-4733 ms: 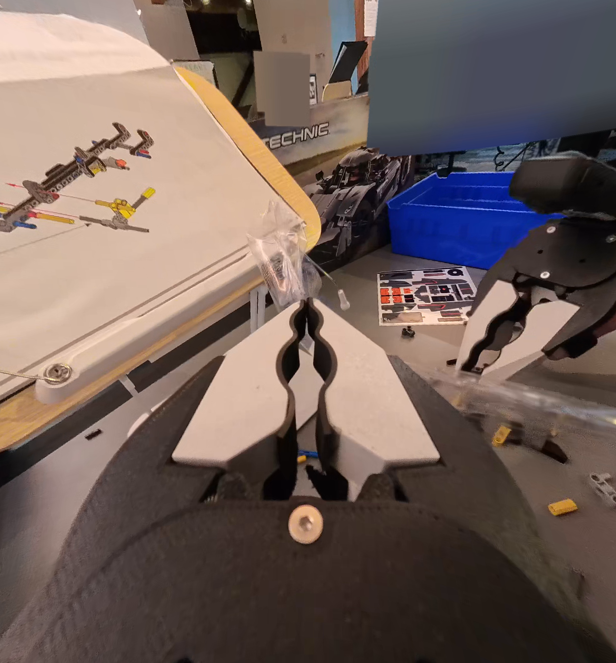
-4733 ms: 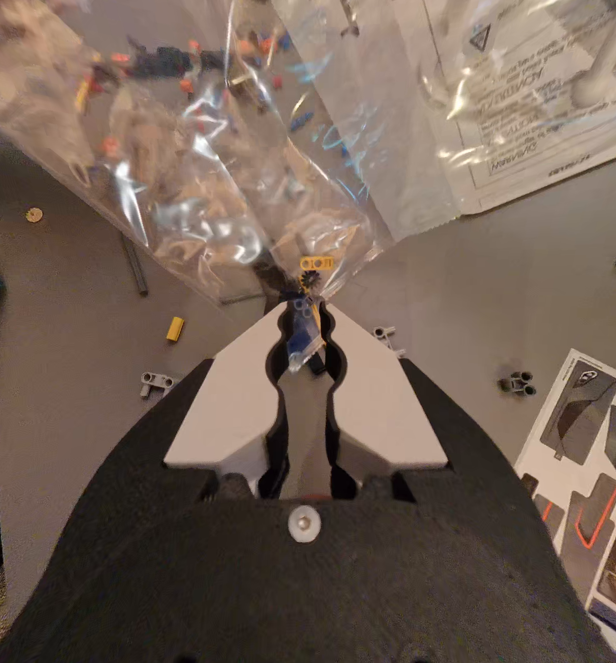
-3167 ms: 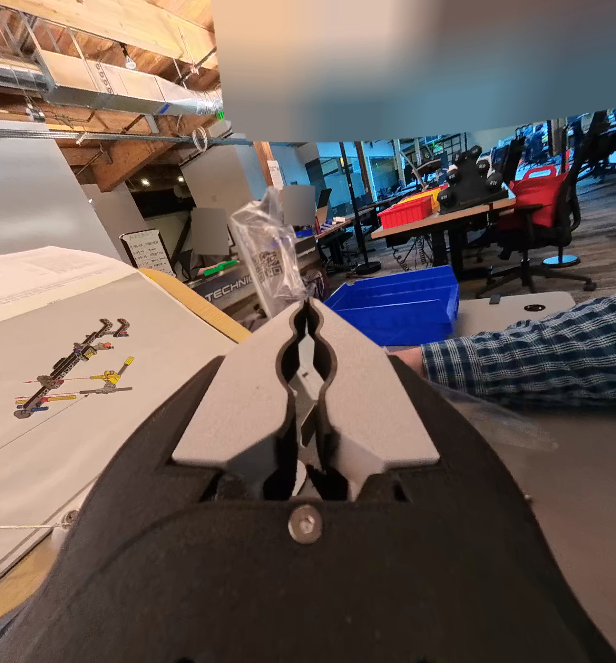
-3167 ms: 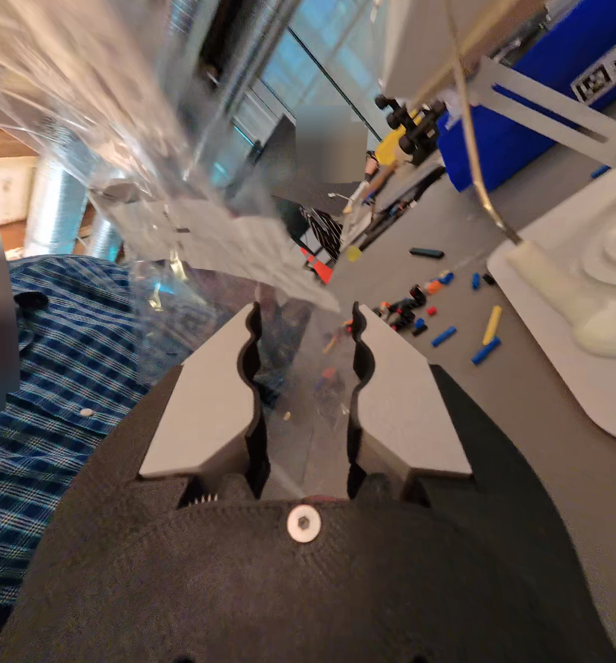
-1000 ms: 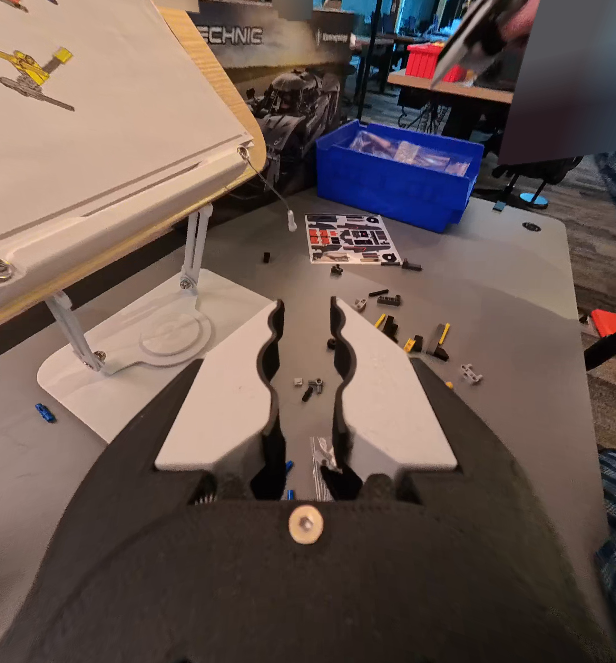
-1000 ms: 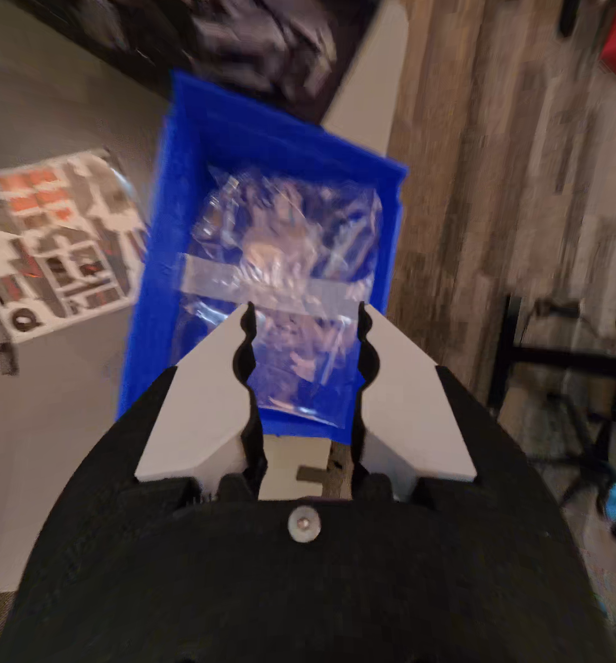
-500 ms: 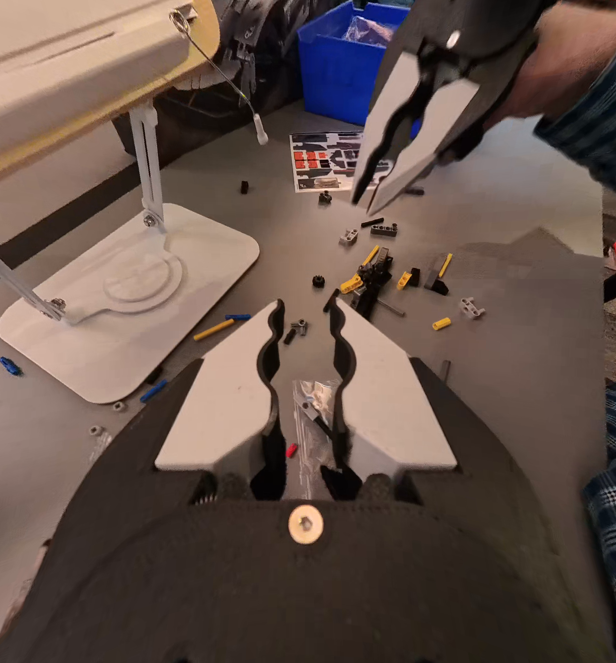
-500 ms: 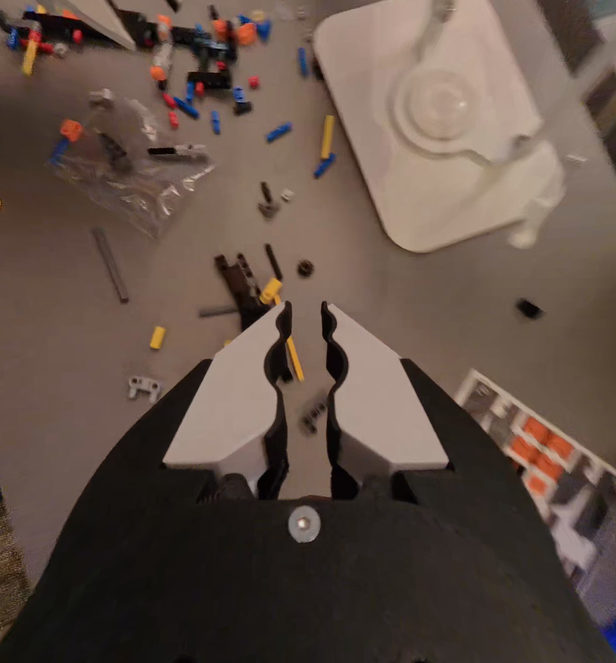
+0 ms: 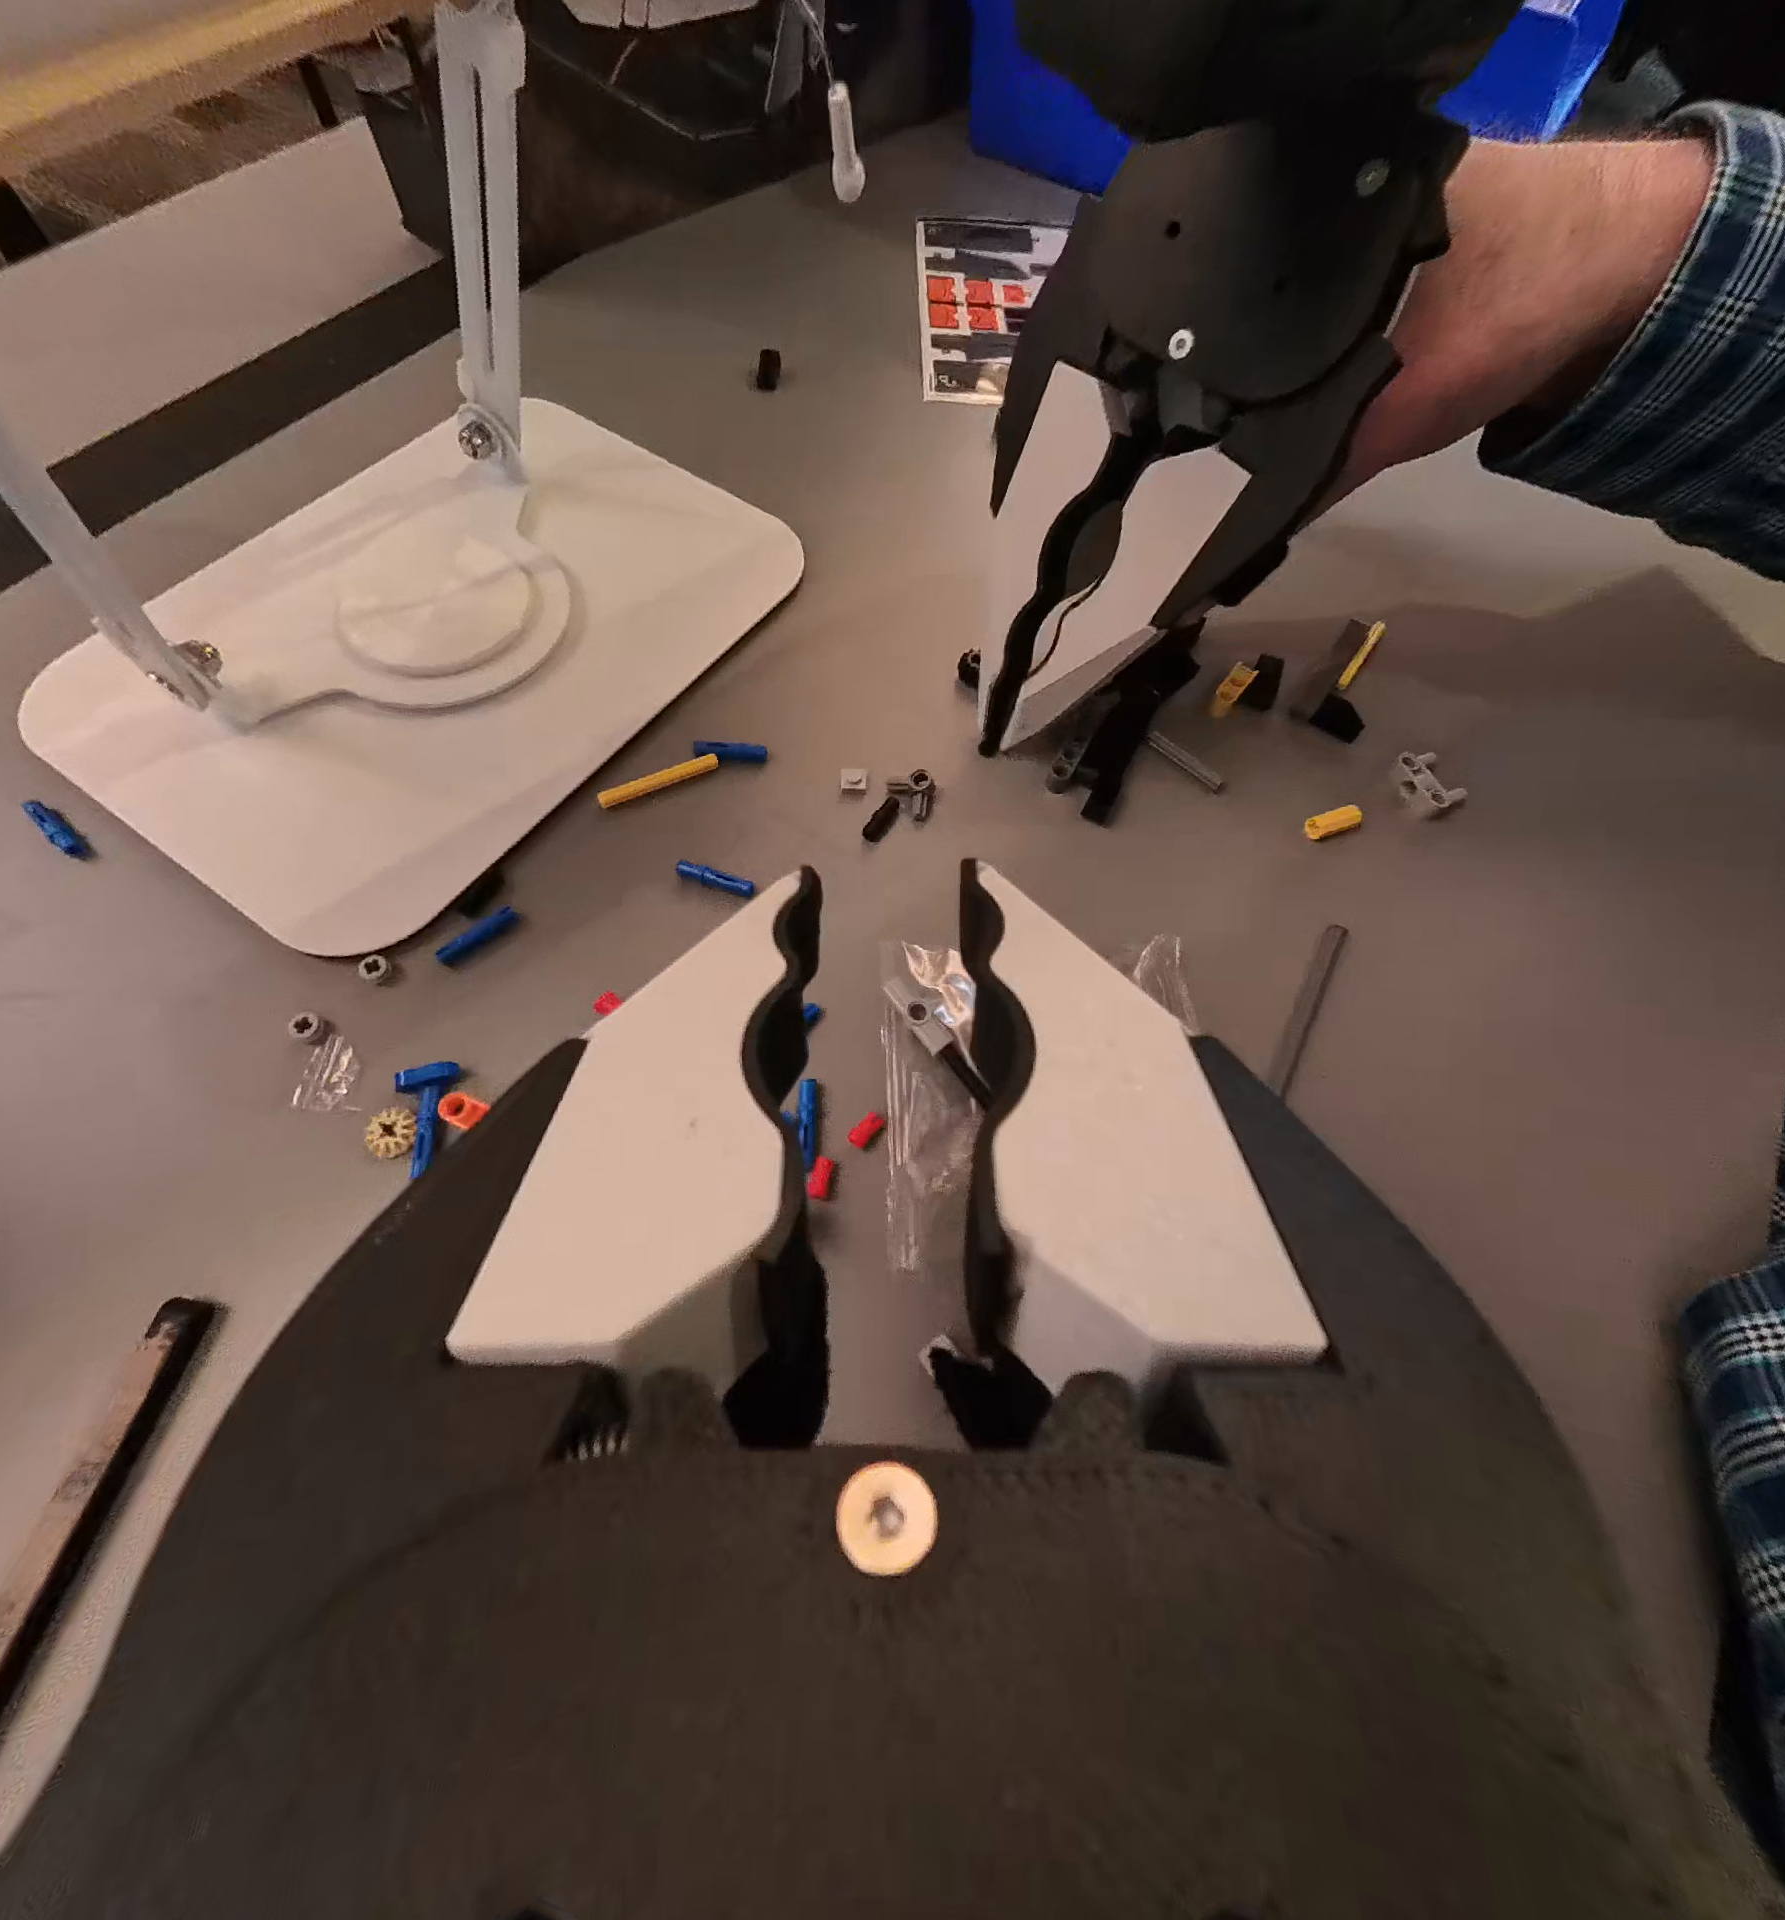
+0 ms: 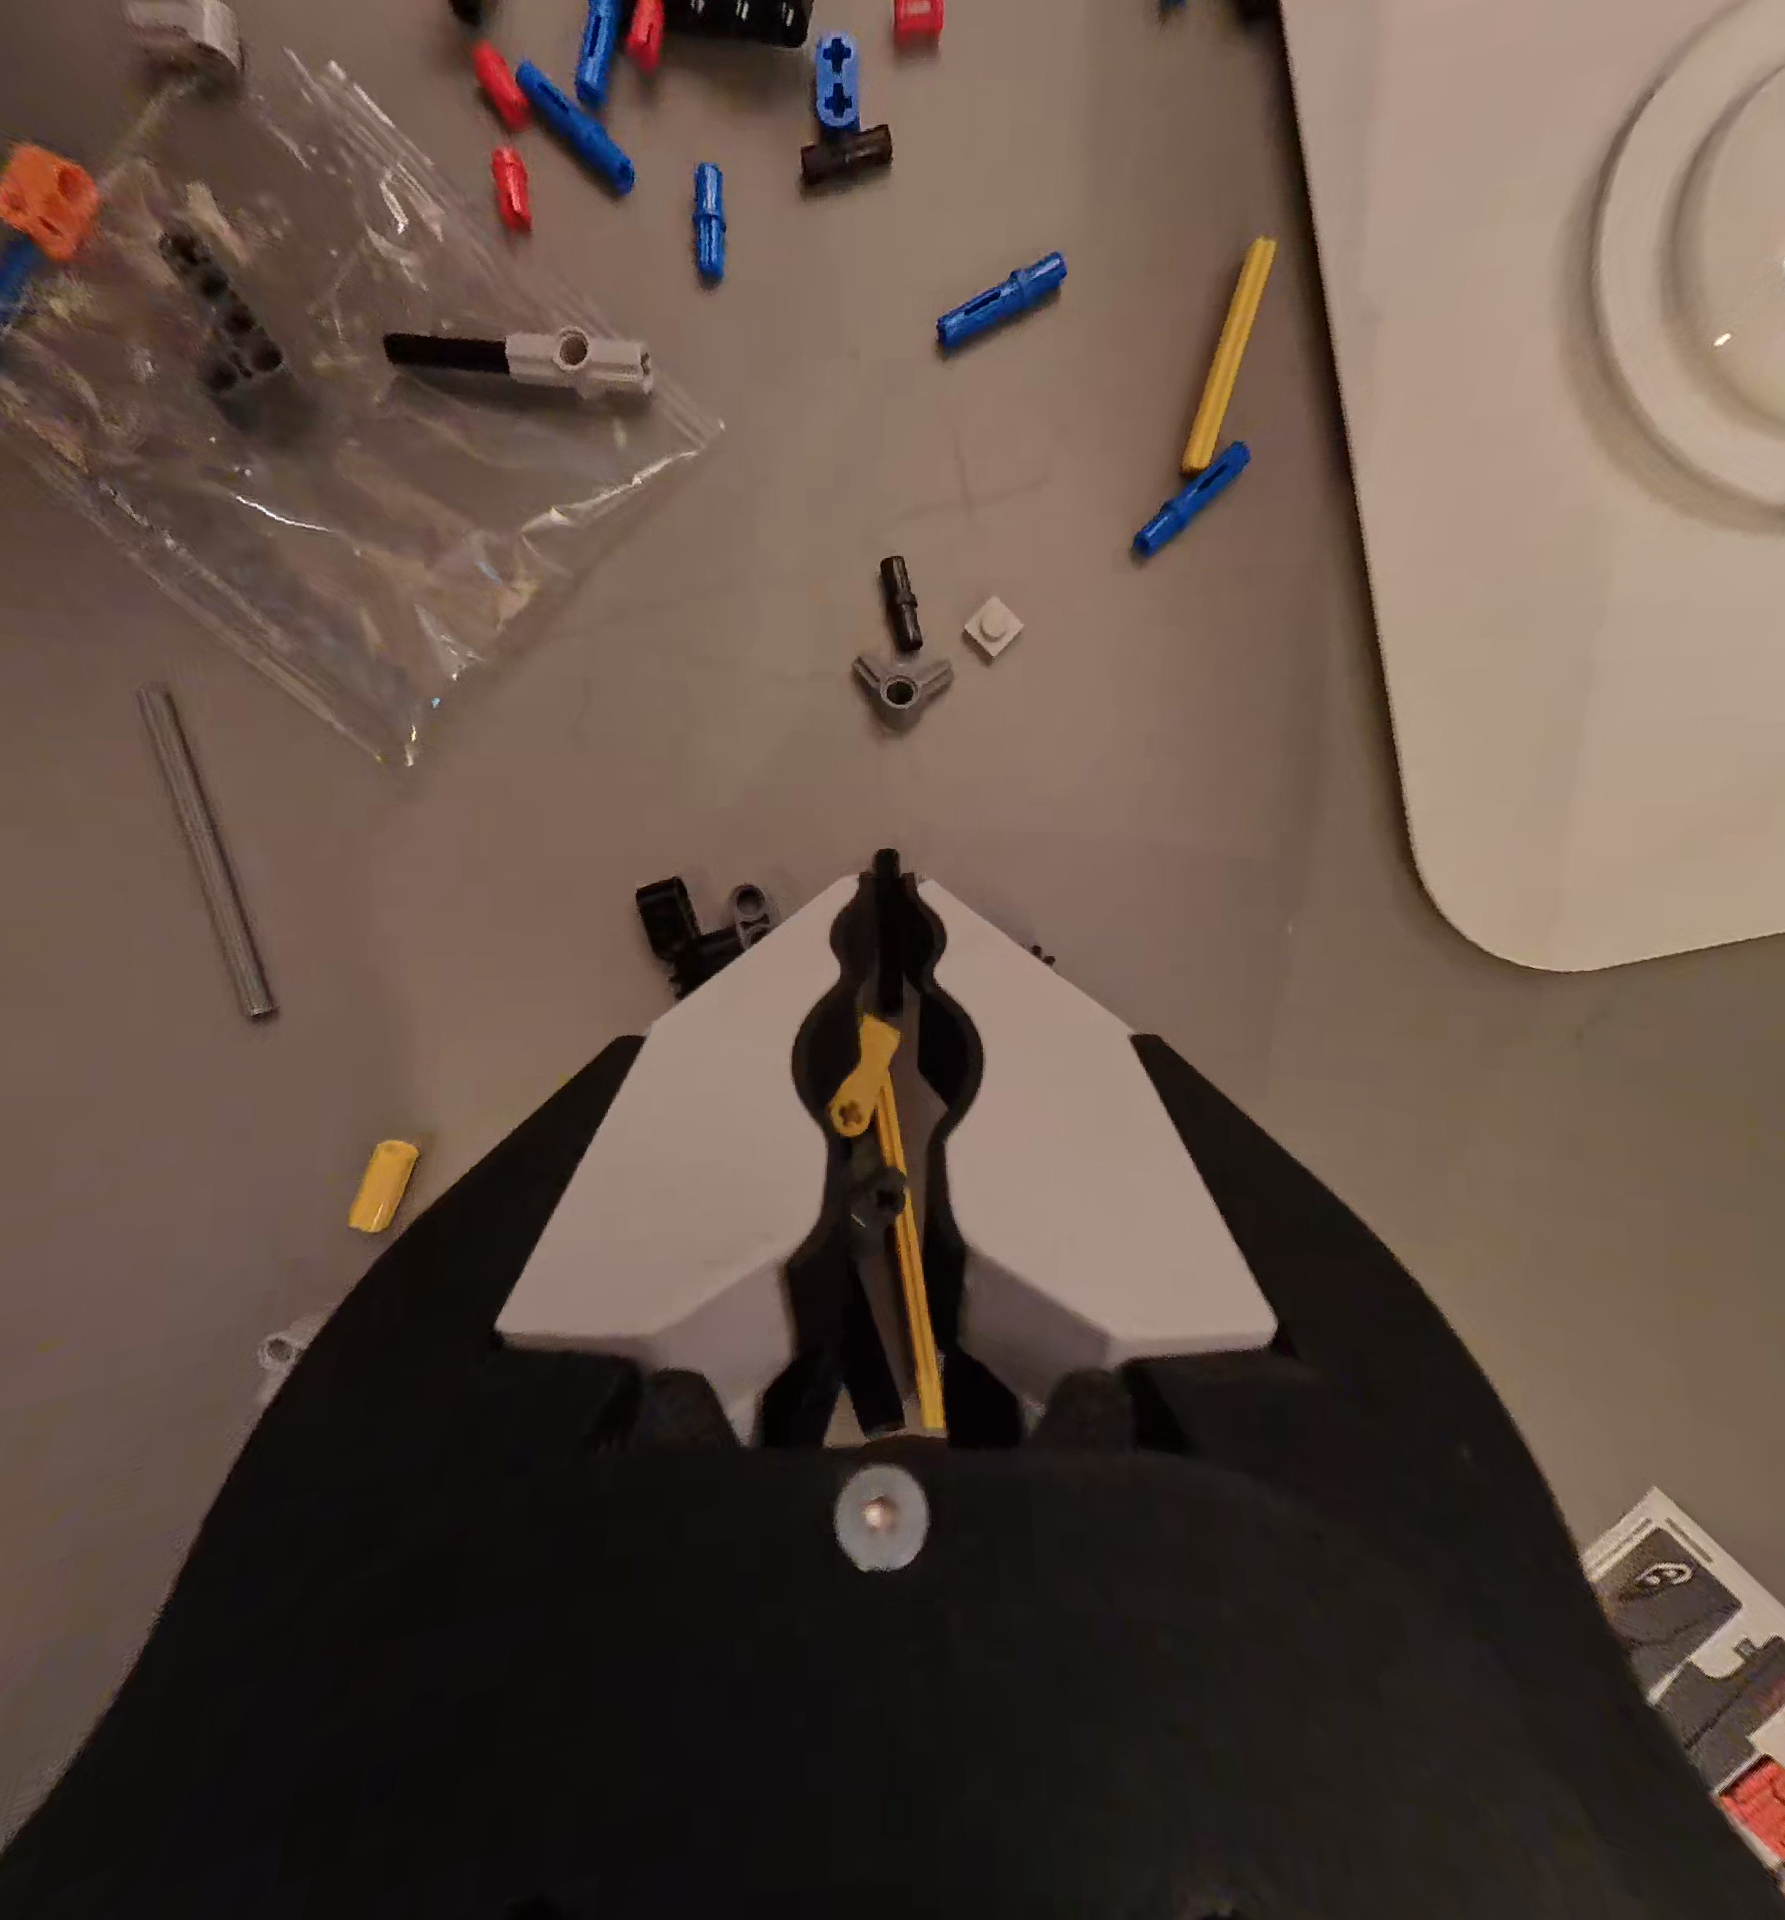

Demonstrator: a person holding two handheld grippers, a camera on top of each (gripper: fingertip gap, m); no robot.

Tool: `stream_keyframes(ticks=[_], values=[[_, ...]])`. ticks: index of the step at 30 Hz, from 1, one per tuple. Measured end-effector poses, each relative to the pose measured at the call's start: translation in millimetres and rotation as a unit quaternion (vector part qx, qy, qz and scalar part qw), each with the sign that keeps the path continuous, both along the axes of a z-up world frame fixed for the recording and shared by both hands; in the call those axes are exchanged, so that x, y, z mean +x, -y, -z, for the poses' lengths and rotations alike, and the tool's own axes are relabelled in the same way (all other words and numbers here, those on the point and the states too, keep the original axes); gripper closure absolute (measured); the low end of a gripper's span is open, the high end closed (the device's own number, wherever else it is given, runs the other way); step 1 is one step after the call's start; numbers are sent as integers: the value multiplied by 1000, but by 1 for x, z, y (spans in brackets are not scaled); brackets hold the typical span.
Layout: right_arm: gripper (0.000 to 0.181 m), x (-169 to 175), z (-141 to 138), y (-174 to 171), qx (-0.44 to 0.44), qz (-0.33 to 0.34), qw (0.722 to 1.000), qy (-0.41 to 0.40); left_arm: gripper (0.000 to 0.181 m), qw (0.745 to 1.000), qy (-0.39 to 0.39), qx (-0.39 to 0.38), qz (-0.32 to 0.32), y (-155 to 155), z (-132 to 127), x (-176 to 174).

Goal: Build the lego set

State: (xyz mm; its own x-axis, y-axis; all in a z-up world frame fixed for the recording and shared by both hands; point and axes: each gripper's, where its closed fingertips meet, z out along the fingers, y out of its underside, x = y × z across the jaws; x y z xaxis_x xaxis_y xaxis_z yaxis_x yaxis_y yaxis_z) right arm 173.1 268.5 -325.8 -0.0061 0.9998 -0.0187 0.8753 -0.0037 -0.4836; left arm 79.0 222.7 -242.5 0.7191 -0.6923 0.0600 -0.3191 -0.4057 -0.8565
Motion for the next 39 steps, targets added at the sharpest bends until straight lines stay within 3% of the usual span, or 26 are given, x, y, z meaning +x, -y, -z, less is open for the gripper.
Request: stream_keyframes(ticks=[3,8,11,15,21,25,34,39], values=[[181,0,-3,1,-3,1,1000,-14,157,1000,-1,3,7,0,3,8],[181,-16,-38,27,-124,2,985,-117,153,993,-65,90,33,-10,-3,35],[181,-21,-56,41,-208,-9,966,-151,153,972,-147,168,77,-9,-1,57],[181,-20,-69,56,-285,-38,944,-160,152,946,-210,211,129,-2,8,74],[181,-18,-76,62,-347,-56,922,-163,172,934,-220,227,164,6,10,86],[181,-15,-75,64,-372,-64,913,-153,176,935,-217,223,170,8,13,89],[170,-28,-80,42,-358,8,909,-215,181,942,-225,218,119,-1,9,75],[162,-19,-87,45,-357,6,901,-247,181,955,-178,214,105,1,-2,72]])
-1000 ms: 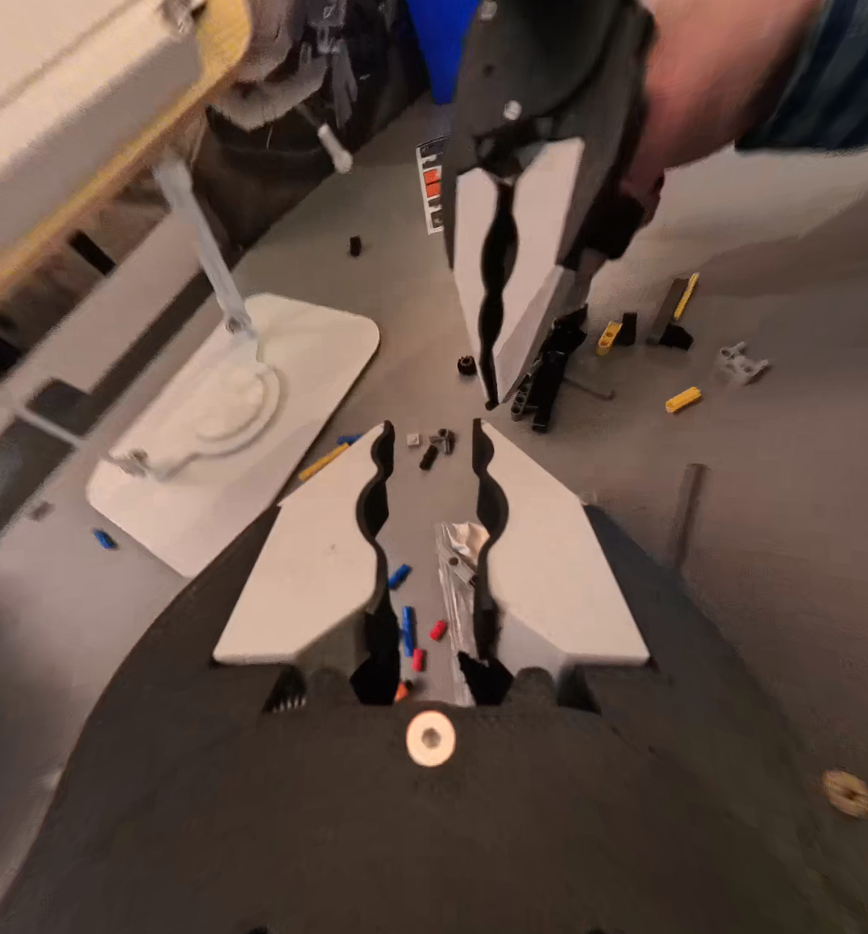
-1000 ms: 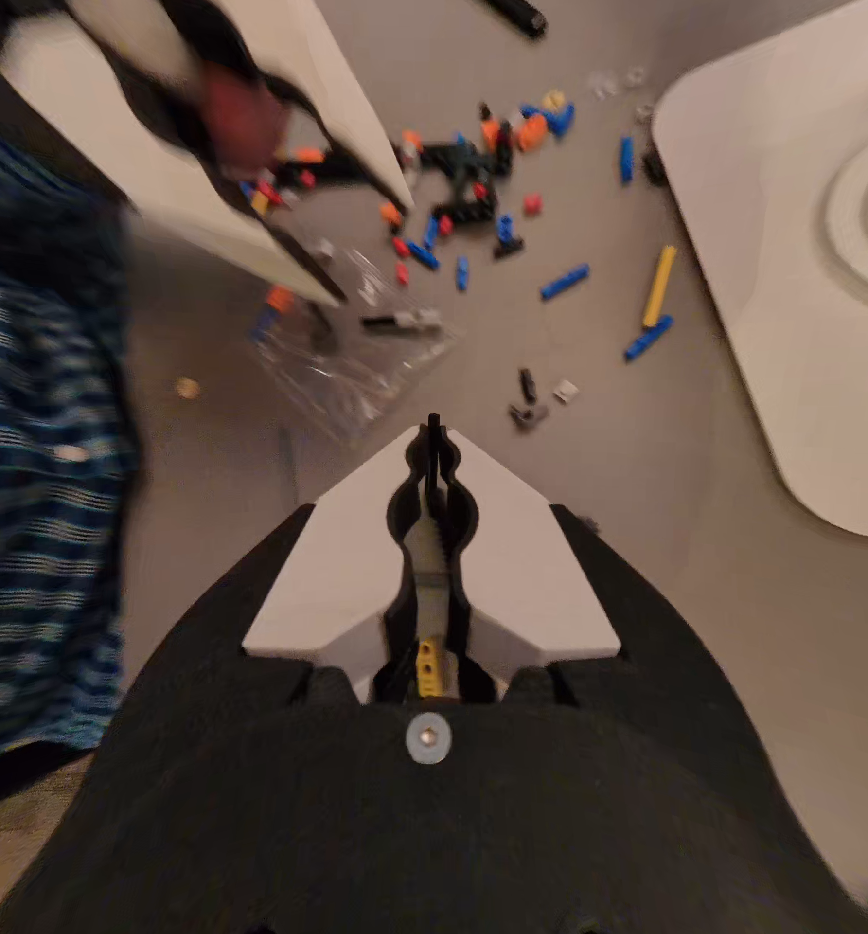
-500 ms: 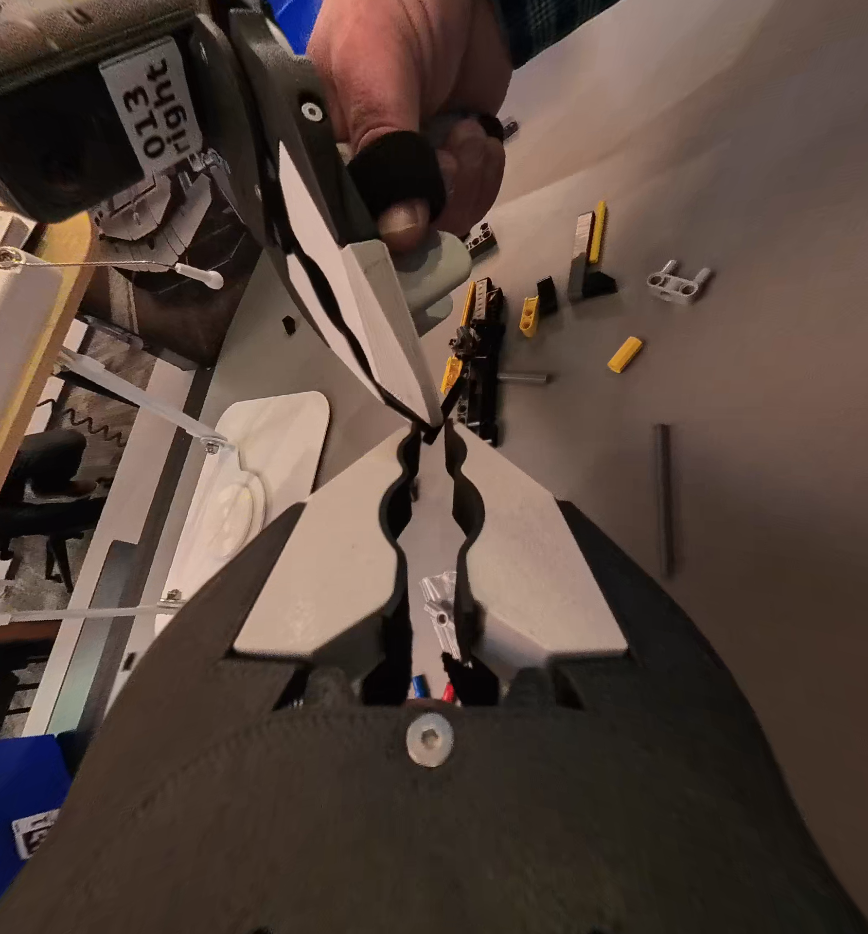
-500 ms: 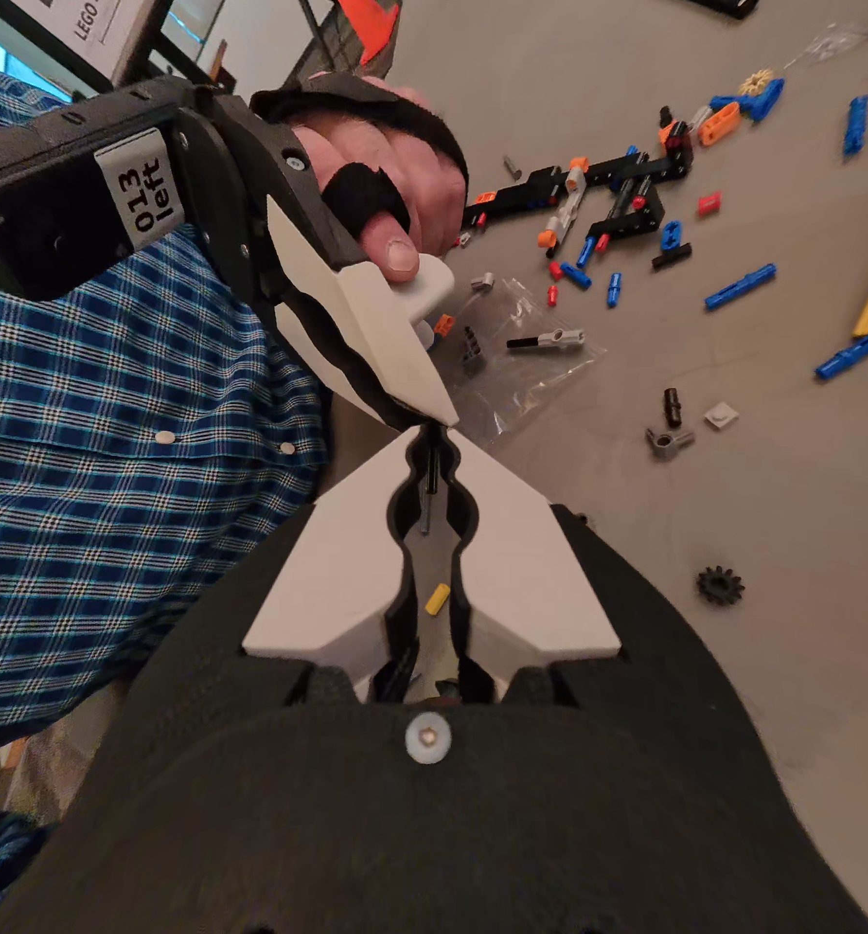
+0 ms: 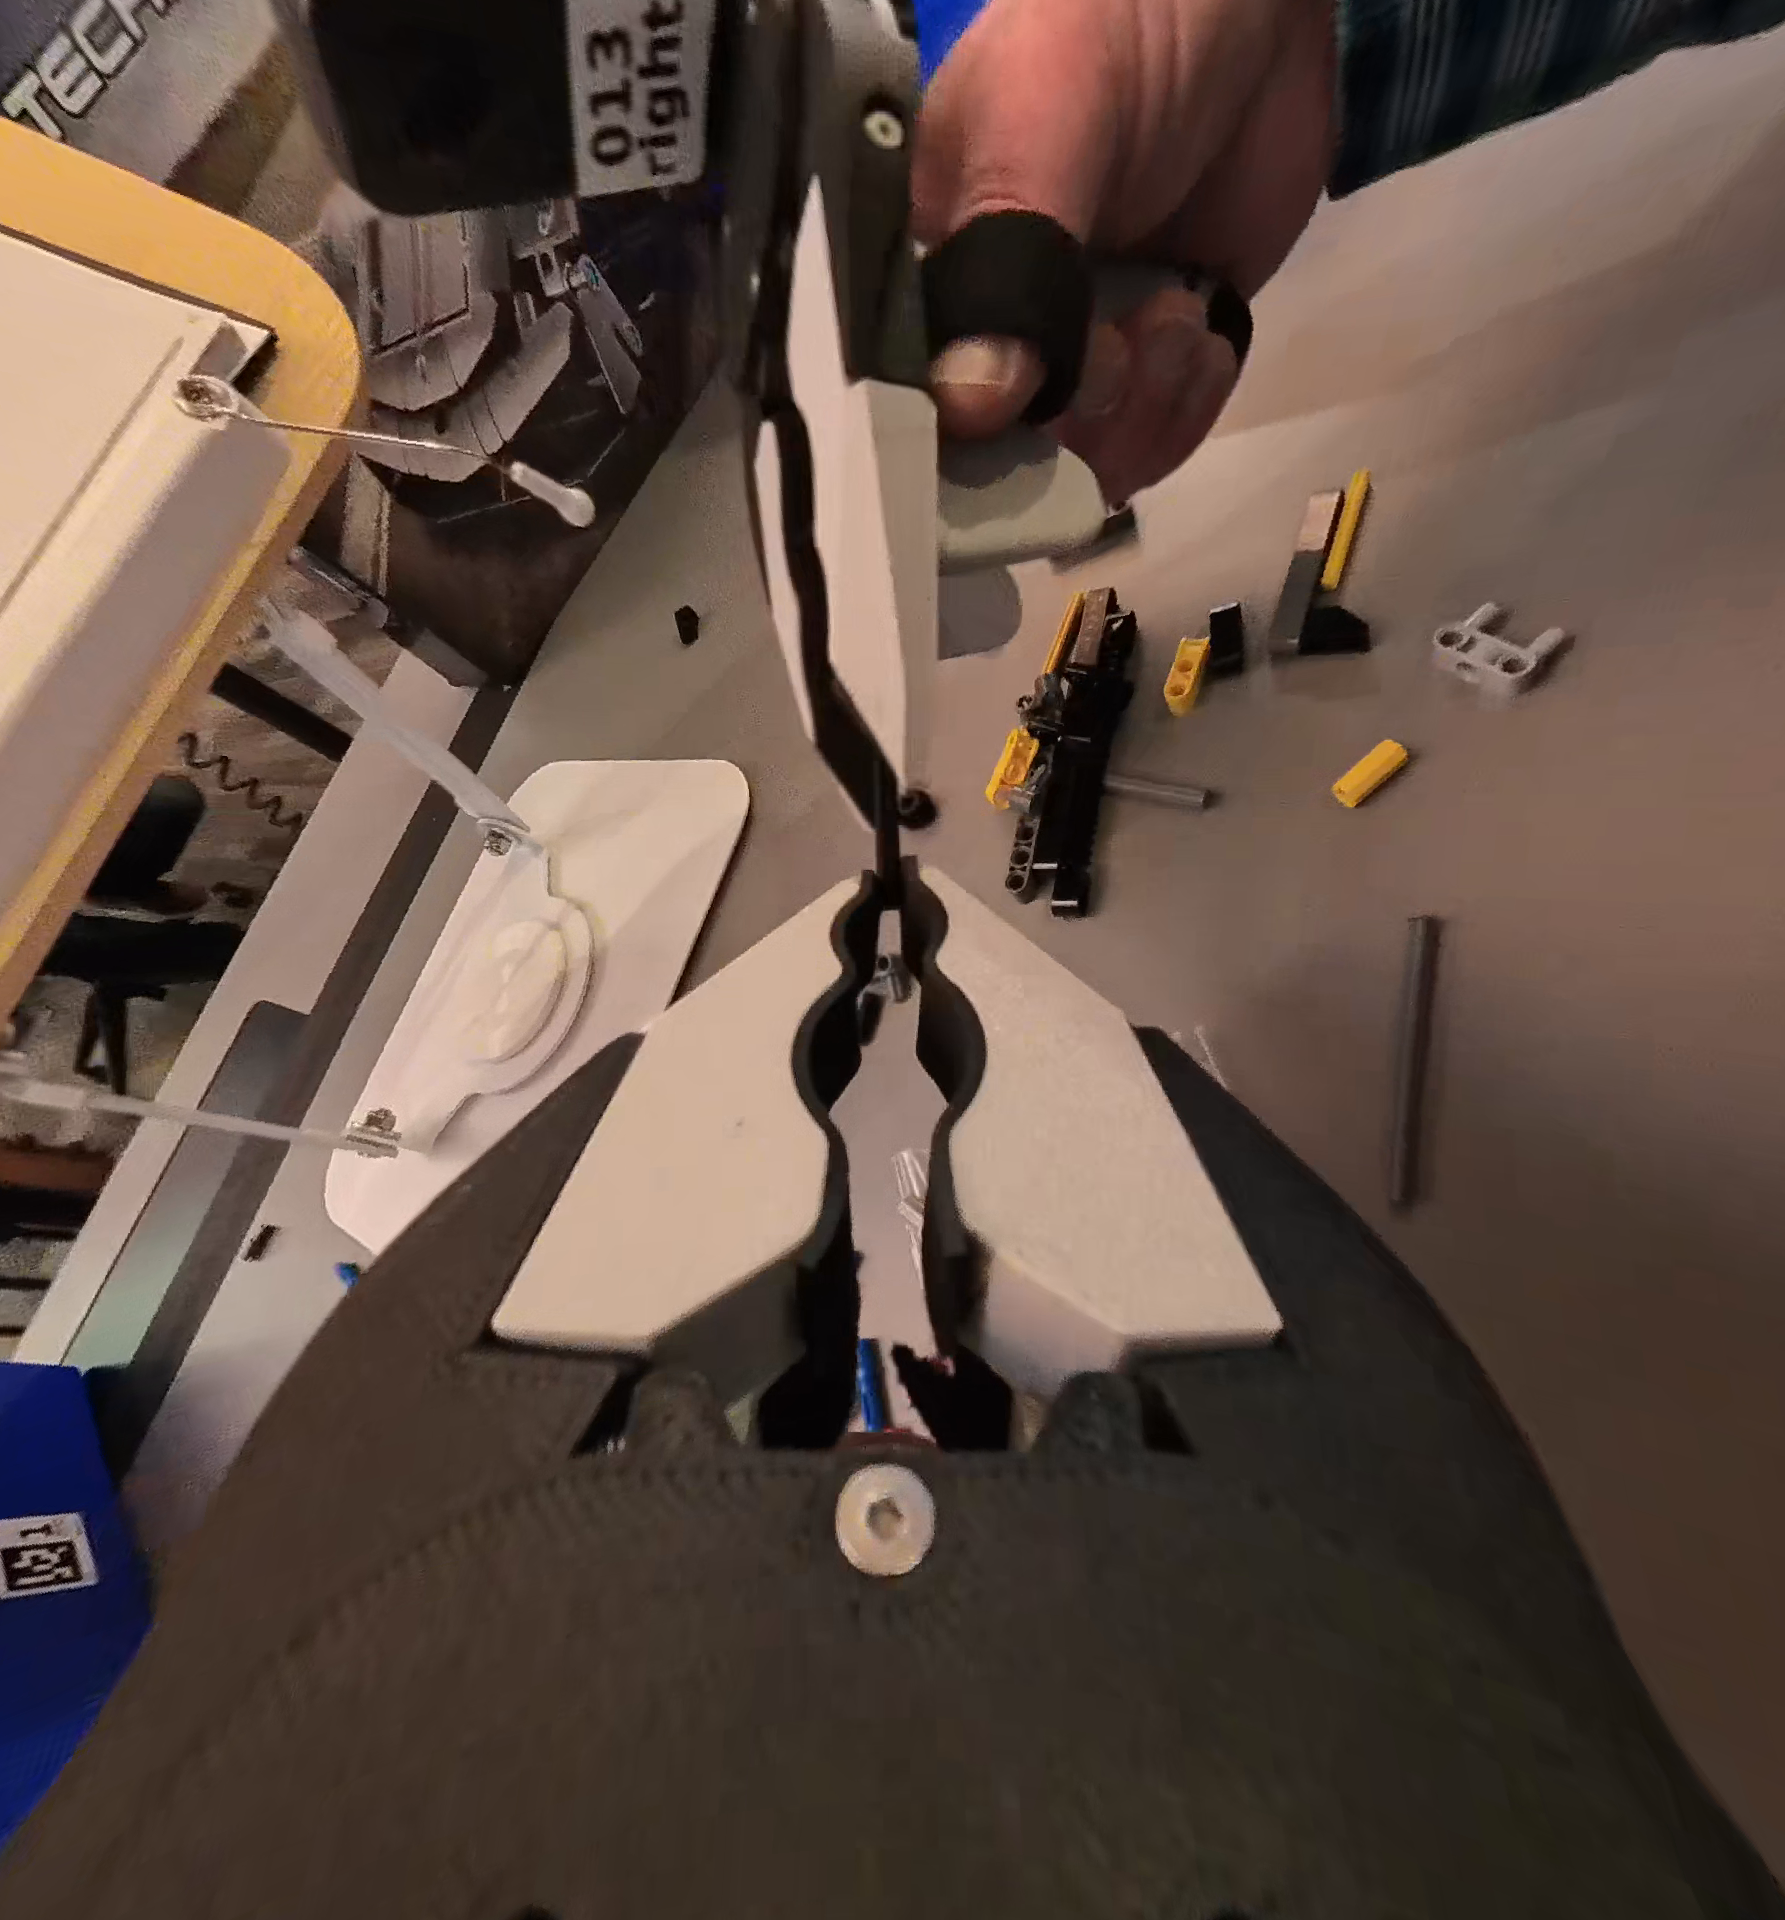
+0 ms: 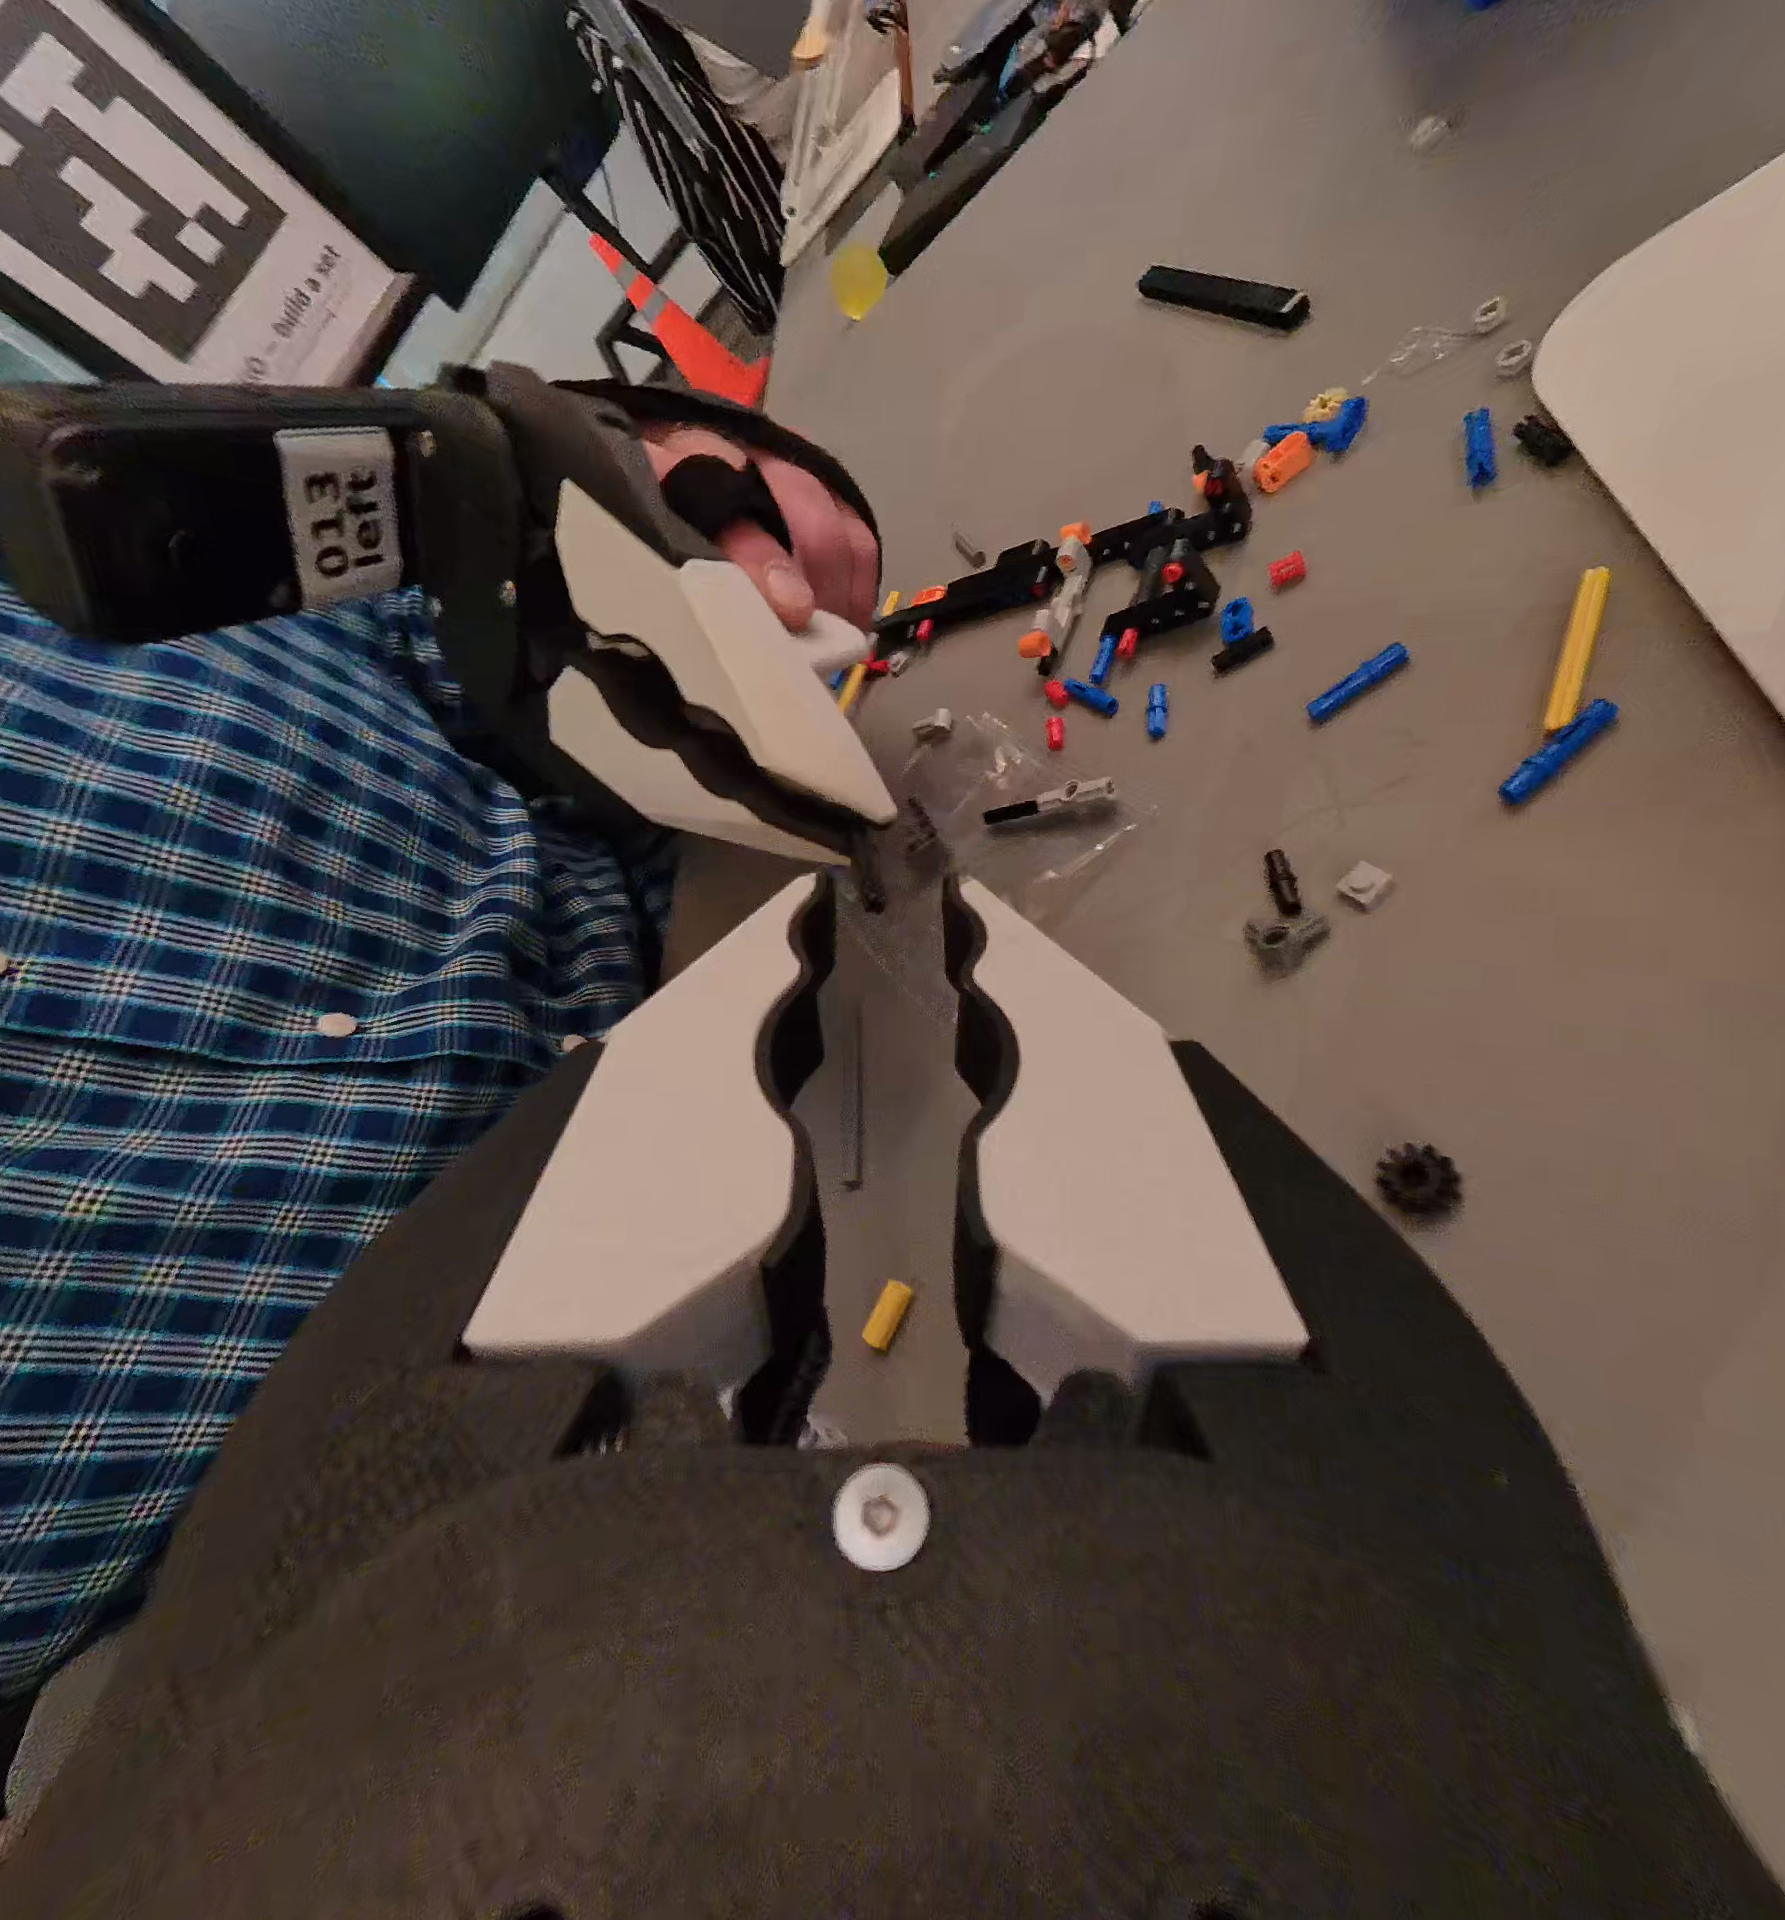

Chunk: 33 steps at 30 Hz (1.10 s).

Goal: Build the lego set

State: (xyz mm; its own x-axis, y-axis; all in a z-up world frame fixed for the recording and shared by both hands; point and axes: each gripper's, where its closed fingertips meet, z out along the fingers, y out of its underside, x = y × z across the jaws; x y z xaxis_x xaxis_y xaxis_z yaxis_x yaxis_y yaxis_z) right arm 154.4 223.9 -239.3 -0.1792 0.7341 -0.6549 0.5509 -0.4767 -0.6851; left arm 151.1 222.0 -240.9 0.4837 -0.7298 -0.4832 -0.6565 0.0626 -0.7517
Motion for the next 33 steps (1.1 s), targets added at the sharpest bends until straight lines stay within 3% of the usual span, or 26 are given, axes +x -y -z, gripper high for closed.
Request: stream_keyframes(ticks=[4,10,13,17,20,24,33], values=[[176,-5,-6,7,-4,0,1000,-20,181,1000,3,7,6,3,-4,1],[179,-11,-13,10,19,9,999,-33,179,999,34,-15,10,4,-9,-6],[179,-9,-21,5,49,26,998,-42,161,998,45,-42,-9,3,-17,-30],[179,0,-13,1,108,45,993,-11,145,988,24,-141,-56,12,6,-65],[179,0,-11,7,113,52,992,-17,145,974,4,-202,-106,13,33,-68],[179,1,-2,10,125,61,990,-7,144,932,21,-318,-171,17,73,-63],[179,-1,14,11,153,65,986,9,173,933,-22,-298,-200,6,86,-59]])
